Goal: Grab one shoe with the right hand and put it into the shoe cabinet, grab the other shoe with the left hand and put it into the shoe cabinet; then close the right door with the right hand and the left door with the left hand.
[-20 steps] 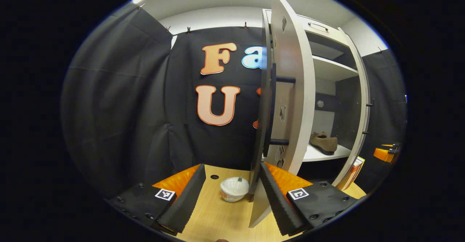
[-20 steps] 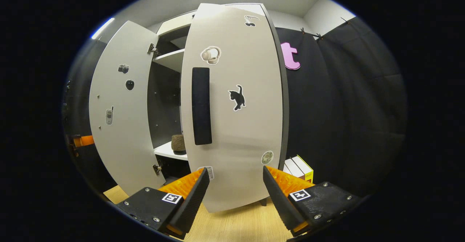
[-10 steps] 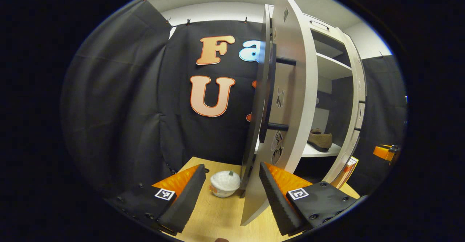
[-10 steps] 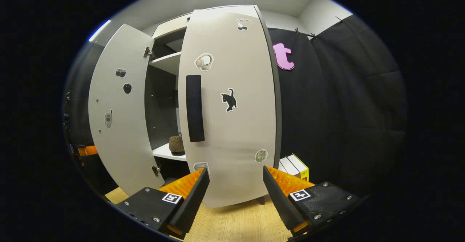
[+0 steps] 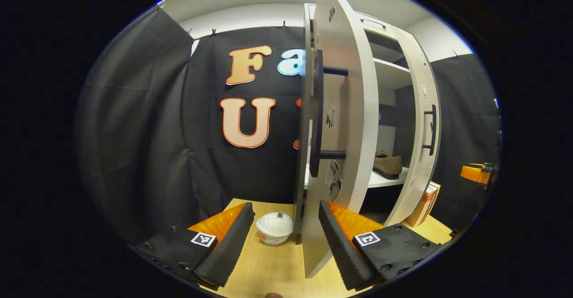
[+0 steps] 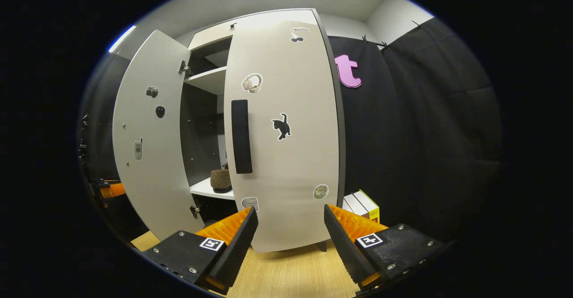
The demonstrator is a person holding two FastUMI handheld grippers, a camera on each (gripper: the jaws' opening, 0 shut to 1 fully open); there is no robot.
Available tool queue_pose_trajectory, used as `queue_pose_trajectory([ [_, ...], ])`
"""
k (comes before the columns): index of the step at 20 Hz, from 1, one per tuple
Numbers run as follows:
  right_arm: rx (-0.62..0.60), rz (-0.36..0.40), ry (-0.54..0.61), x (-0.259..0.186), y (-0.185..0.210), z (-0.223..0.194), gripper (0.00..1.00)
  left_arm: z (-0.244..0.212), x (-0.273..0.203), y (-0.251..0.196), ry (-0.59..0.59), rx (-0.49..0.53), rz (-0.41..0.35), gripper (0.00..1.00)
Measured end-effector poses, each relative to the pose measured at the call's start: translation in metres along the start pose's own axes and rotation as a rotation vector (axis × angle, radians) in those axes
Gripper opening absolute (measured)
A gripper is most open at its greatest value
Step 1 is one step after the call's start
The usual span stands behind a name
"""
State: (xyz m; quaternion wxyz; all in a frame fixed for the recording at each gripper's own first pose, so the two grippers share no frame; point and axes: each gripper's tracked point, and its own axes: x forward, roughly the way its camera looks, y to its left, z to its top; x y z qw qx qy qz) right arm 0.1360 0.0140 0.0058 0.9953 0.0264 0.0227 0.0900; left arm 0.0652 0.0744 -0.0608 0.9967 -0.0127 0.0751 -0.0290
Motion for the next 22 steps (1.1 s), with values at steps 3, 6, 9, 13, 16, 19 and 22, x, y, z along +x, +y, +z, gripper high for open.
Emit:
queue_pose_trajectory([
  [3,-0.010,-0.005,0.005,-0.004,-0.002,-0.001,0.92,-0.001,0.001,-0.012,0.008,-0.003,-0.026,0.94],
  [6,-0.011,-0.015,-0.003,-0.011,-0.008,0.001,0.92,-0.002,0.004,-0.030,0.013,0.000,-0.067,0.99],
  [9,-0.011,-0.028,-0.004,-0.018,-0.016,0.003,0.92,-0.002,0.010,-0.050,0.017,-0.005,-0.112,0.94],
  [13,-0.012,-0.040,0.004,-0.025,-0.024,0.001,0.92,-0.001,0.020,-0.073,0.017,0.020,-0.152,0.94],
  [16,-0.022,-0.059,0.006,-0.031,-0.035,0.000,0.92,0.001,0.031,-0.076,0.013,0.026,-0.144,0.94],
  [19,-0.023,-0.078,0.005,-0.035,-0.046,0.002,0.92,-0.004,0.039,-0.077,0.022,-0.023,-0.153,0.96],
  [22,-0.014,-0.091,0.009,-0.034,-0.053,0.001,0.92,-0.005,0.047,-0.076,0.026,-0.019,-0.146,0.97],
])
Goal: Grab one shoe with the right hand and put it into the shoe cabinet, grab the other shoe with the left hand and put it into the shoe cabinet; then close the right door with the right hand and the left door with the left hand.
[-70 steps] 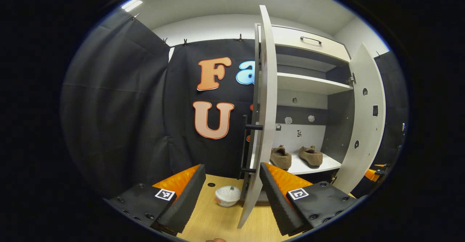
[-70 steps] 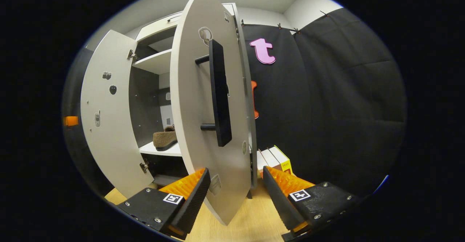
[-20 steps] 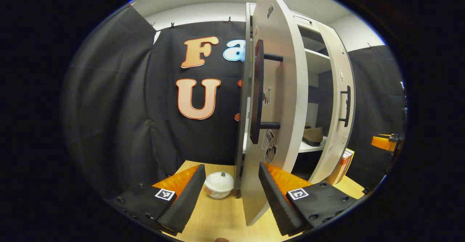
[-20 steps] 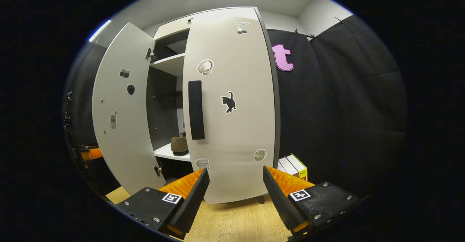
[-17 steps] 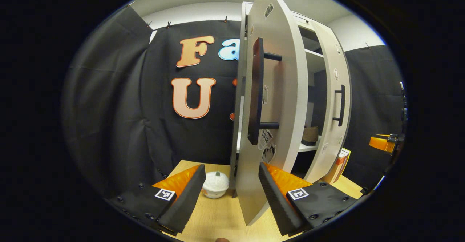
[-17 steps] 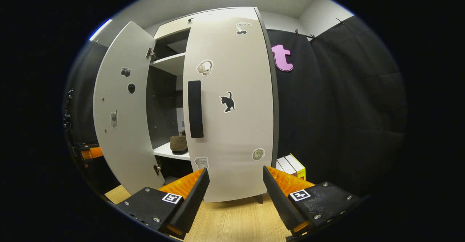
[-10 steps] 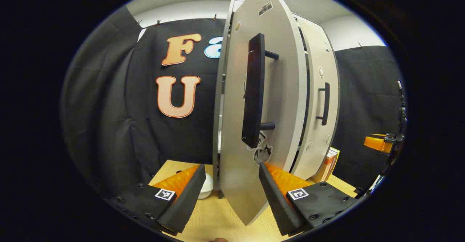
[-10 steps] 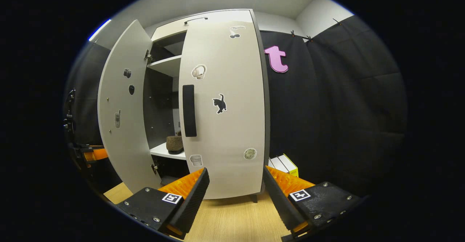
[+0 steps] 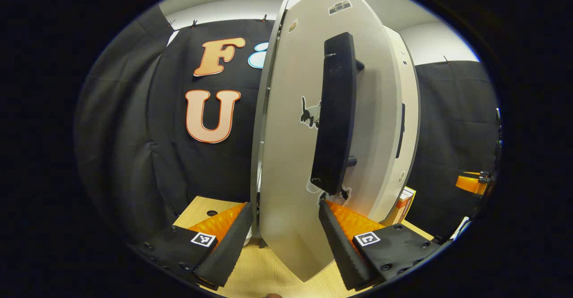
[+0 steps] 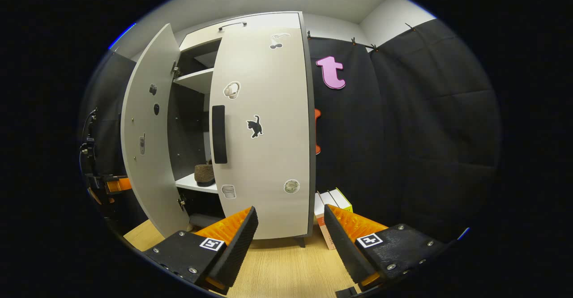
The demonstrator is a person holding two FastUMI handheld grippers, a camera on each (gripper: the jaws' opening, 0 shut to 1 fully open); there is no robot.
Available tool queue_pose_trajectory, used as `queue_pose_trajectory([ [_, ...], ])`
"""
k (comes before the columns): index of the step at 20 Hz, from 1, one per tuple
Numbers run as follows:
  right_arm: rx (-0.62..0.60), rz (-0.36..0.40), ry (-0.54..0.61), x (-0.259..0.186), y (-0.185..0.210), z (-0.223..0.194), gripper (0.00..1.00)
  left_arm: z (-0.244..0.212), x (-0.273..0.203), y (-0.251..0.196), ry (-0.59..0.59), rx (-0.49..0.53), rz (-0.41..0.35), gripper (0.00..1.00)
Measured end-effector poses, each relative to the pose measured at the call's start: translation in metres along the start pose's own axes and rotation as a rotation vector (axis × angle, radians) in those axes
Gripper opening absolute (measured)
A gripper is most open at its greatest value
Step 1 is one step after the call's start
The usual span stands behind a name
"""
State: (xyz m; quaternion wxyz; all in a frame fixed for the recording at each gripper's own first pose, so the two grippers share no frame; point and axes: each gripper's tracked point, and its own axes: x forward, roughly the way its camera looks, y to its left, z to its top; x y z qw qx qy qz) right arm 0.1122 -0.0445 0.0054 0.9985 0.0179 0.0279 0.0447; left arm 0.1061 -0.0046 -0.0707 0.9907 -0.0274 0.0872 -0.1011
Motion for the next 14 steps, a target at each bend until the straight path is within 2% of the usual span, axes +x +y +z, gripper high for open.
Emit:
queue_pose_trajectory([
  [2,0.004,-0.001,-0.001,0.002,-0.002,0.000,0.92,0.000,0.005,0.002,0.000,0.014,0.013,0.94],
  [3,0.003,0.001,-0.002,0.003,-0.002,-0.001,0.85,-0.002,0.008,0.001,0.002,0.012,0.015,0.97],
  [4,0.001,0.003,-0.003,0.003,-0.002,-0.001,0.92,-0.003,0.010,-0.001,0.002,0.007,0.012,0.97],
  [10,0.011,0.001,-0.003,0.015,-0.007,-0.001,0.92,-0.007,0.032,-0.029,0.002,0.001,-0.043,0.96],
  [11,0.012,-0.002,-0.004,0.017,-0.010,-0.001,0.92,-0.006,0.040,-0.035,0.003,-0.003,-0.053,0.99],
  [12,0.014,-0.008,-0.005,0.018,-0.013,-0.001,0.92,-0.007,0.048,-0.041,0.007,-0.006,-0.056,0.97],
  [14,0.015,-0.025,-0.002,0.022,-0.022,-0.003,0.92,-0.008,0.068,-0.049,0.014,-0.007,-0.041,0.99],
])
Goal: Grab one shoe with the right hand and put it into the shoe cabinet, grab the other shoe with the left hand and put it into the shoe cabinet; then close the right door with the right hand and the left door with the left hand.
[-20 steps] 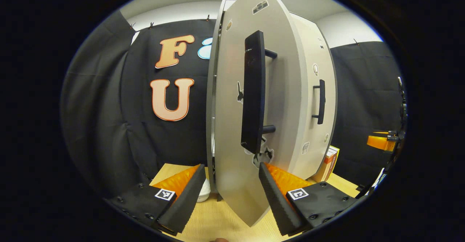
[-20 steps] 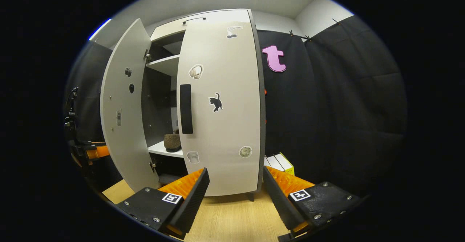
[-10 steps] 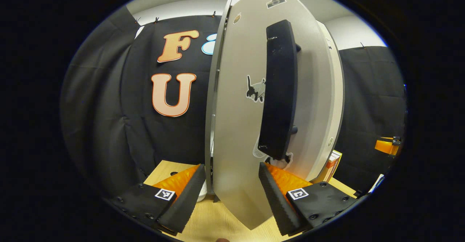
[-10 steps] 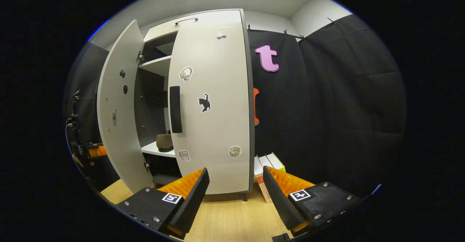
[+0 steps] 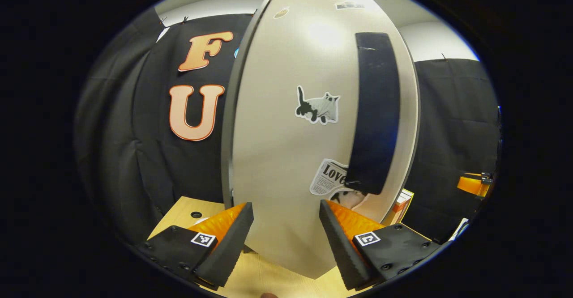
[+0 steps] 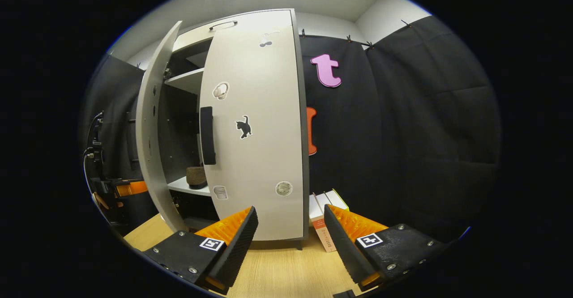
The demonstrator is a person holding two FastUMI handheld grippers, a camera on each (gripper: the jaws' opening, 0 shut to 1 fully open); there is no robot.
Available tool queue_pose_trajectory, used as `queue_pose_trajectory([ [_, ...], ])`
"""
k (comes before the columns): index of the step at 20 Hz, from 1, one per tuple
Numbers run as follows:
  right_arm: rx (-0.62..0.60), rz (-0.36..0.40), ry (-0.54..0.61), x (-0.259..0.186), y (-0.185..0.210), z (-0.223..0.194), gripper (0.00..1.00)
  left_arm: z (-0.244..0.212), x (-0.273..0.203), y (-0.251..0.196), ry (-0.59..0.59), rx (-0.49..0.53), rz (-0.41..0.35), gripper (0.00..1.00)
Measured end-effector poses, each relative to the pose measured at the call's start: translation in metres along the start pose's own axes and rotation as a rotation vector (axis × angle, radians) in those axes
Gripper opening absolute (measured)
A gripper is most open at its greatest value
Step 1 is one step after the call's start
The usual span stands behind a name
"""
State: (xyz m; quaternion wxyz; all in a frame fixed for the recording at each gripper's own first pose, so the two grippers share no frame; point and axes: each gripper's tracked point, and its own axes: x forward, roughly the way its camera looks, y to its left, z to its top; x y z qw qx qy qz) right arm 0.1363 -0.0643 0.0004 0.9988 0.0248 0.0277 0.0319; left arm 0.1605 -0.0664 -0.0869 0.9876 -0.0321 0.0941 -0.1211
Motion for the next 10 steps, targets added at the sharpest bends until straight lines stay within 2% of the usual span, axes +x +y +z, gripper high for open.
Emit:
queue_pose_trajectory([
  [1,0.002,-0.009,0.004,0.002,-0.005,-0.001,0.92,-0.001,0.011,-0.003,0.003,0.000,0.004,0.94],
  [4,0.012,-0.032,0.005,0.006,-0.017,-0.002,0.92,-0.001,0.039,-0.016,0.002,0.029,0.012,0.99],
  [8,-0.001,-0.054,0.012,0.012,-0.033,-0.006,0.92,-0.001,0.047,-0.018,-0.005,0.040,0.020,0.95],
  [10,-0.002,-0.057,0.013,0.017,-0.035,-0.004,0.92,-0.002,0.053,-0.019,-0.002,0.017,0.027,0.97],
])
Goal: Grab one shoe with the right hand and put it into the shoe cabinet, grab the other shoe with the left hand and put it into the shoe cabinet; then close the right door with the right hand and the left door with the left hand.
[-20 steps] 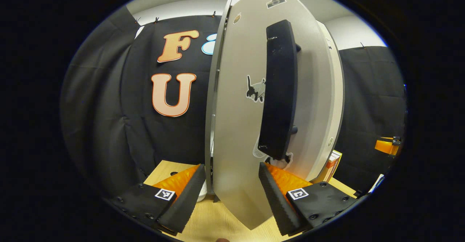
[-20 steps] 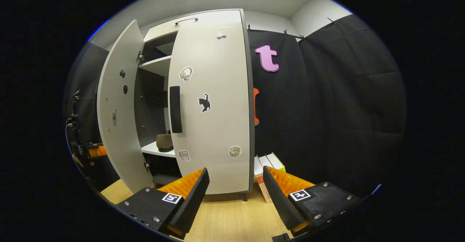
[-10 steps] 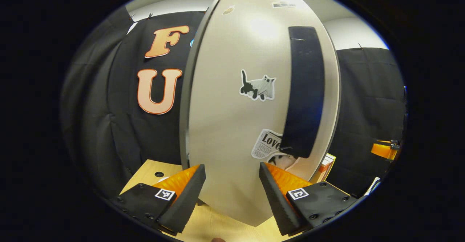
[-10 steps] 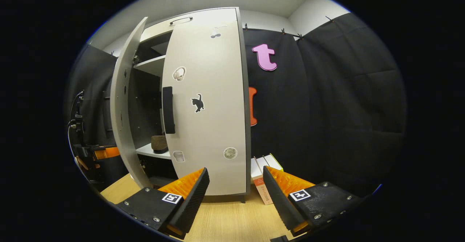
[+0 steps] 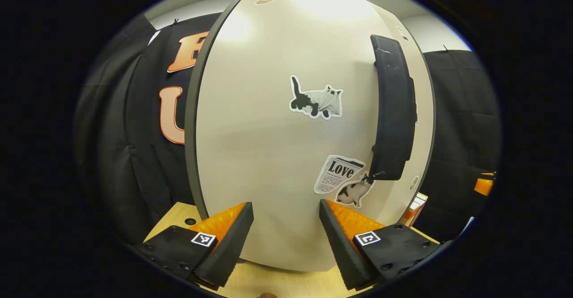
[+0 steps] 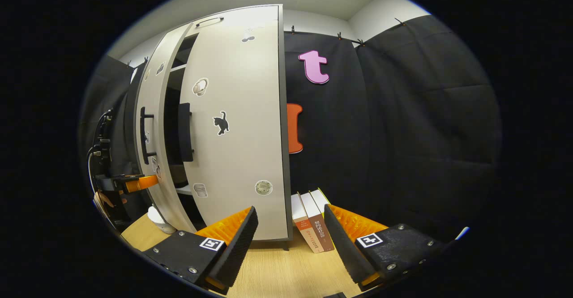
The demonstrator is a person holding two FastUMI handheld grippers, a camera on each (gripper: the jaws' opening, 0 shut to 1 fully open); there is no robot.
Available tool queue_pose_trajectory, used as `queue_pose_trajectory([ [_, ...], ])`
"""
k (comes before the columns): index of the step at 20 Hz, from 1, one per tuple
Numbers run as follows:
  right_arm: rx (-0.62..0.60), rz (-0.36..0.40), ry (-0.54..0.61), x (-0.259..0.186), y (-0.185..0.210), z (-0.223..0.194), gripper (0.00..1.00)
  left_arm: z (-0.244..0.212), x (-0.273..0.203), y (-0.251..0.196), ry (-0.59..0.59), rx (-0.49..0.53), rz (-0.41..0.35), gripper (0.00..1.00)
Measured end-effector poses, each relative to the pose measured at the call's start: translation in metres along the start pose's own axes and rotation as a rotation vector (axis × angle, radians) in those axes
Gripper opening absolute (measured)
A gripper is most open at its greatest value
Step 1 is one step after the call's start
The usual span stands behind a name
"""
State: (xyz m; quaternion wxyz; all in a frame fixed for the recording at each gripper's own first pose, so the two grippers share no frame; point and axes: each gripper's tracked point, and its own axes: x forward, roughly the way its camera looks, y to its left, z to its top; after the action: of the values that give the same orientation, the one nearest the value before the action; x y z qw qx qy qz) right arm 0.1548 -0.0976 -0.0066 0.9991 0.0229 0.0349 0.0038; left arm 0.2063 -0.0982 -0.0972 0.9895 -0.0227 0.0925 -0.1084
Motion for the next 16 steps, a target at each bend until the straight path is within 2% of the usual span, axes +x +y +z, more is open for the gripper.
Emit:
queue_pose_trajectory([
  [6,-0.011,0.008,-0.015,0.014,0.005,0.014,0.92,0.000,0.002,0.000,0.006,0.019,0.036,0.97],
  [10,-0.012,0.026,-0.007,0.023,0.015,0.027,0.92,0.005,-0.005,0.004,0.027,0.027,0.089,0.97],
  [14,-0.020,0.053,-0.016,0.031,0.030,0.043,0.92,0.034,-0.052,0.016,0.004,0.039,0.110,0.99],
  [16,-0.025,0.066,-0.025,0.031,0.039,0.052,0.92,0.051,-0.076,0.032,-0.001,0.034,0.145,0.97],
])
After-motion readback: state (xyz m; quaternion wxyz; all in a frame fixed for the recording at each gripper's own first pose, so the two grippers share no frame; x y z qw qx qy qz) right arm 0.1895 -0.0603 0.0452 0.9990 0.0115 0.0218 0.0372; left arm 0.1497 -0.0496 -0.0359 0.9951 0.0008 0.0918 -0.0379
